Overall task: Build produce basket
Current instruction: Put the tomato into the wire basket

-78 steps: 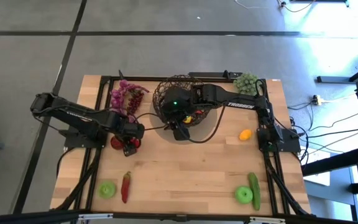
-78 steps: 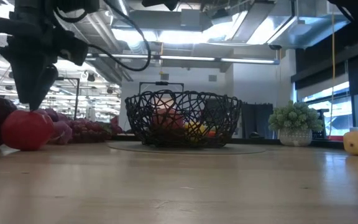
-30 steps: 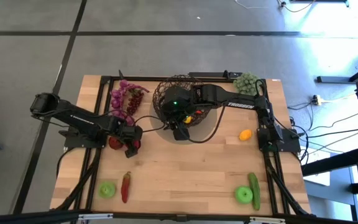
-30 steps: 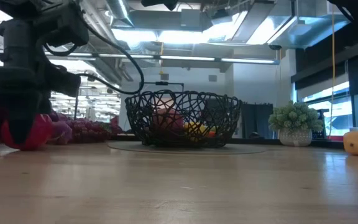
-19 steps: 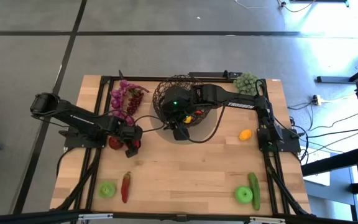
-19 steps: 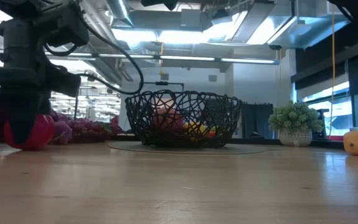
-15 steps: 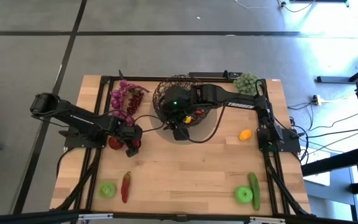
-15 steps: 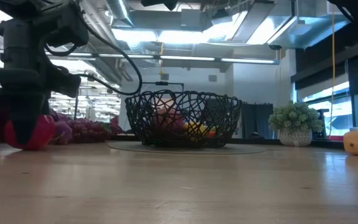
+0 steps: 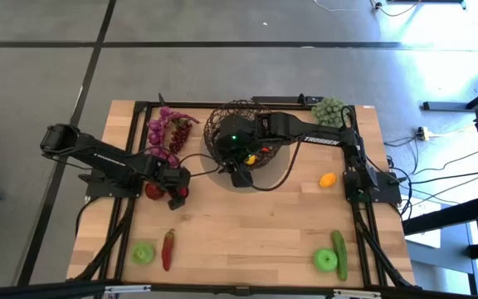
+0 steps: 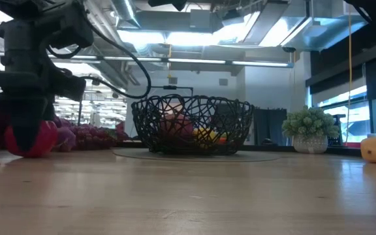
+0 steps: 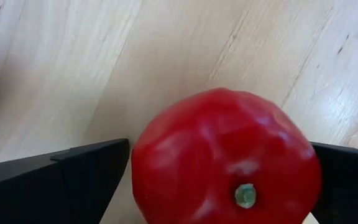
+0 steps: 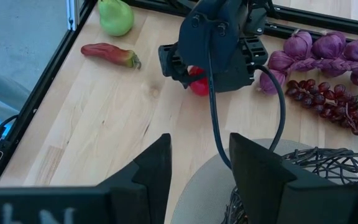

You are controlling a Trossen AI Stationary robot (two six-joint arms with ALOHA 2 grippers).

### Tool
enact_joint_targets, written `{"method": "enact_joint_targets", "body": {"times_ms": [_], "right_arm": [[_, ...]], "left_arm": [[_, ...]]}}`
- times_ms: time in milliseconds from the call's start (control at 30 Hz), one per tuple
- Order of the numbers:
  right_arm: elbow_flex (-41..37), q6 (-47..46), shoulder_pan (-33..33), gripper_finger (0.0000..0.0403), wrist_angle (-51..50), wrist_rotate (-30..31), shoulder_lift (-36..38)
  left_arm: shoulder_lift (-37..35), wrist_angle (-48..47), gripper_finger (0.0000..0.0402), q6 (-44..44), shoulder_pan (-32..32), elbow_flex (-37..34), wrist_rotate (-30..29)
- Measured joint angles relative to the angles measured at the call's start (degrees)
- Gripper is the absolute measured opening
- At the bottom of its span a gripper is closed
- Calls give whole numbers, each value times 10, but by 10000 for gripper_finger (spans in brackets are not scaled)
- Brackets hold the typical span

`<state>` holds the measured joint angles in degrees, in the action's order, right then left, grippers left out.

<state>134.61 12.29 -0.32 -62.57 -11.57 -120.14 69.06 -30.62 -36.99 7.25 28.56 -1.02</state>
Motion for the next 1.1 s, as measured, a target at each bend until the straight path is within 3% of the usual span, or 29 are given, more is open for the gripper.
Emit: {"method": "enact_joint_targets", "body": {"times_ms": [533,1100], "right_arm": [[0,0,0,155,0,0,0],[0,0,0,155,0,0,0]], "left_arm": [[0,9,286,-50,0,0,-8],[0,-2,276,-76,0,27,23]]}}
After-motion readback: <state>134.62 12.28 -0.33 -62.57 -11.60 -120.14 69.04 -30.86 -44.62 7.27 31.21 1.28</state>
